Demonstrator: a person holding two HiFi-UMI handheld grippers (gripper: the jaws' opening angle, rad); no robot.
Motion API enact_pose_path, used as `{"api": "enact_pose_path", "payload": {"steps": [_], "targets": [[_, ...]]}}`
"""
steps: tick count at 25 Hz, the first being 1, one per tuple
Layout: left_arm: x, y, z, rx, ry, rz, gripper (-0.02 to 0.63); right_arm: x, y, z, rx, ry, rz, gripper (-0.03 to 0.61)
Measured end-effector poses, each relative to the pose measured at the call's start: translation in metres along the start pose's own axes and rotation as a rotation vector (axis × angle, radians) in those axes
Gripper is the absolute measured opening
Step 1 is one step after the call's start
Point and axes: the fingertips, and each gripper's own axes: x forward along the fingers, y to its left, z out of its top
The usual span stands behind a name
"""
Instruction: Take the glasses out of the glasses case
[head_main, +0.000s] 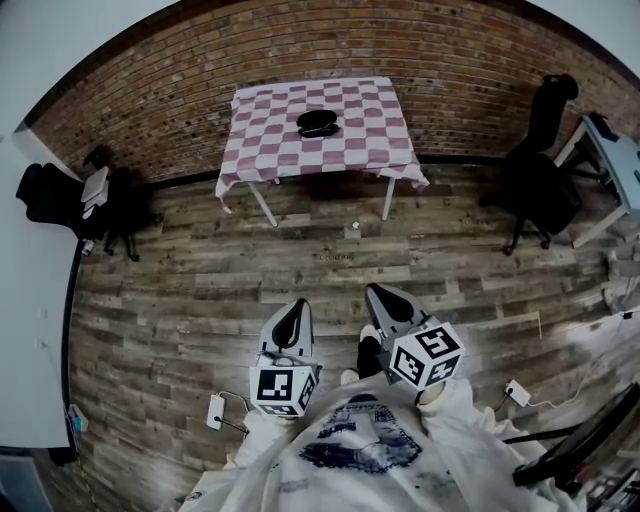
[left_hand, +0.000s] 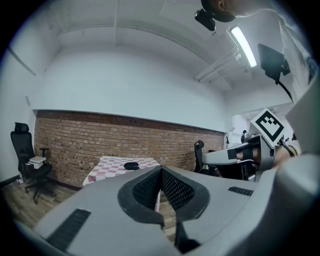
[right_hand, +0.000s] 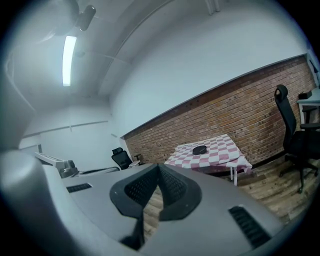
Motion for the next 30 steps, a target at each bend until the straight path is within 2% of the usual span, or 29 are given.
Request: {"api": "enact_pose_path", "payload": {"steps": [14, 20, 30], "targets": [[0.052, 0.043, -0.002, 0.000, 0.040, 0.026, 0.008, 0.067, -0.024, 0.019, 0.012, 0.001, 0.021, 0.014], [0.103, 0.064, 0.004, 0.007, 0.061, 0.031, 0.008, 0.108, -0.052, 0.036, -0.010, 0.011, 0.020, 0.014], [0.194, 0.074, 0.024, 0.028, 0.091, 0.027, 0.008, 0.165, -0.114, 0.078, 0.011, 0.010, 0.039, 0.014]]}}
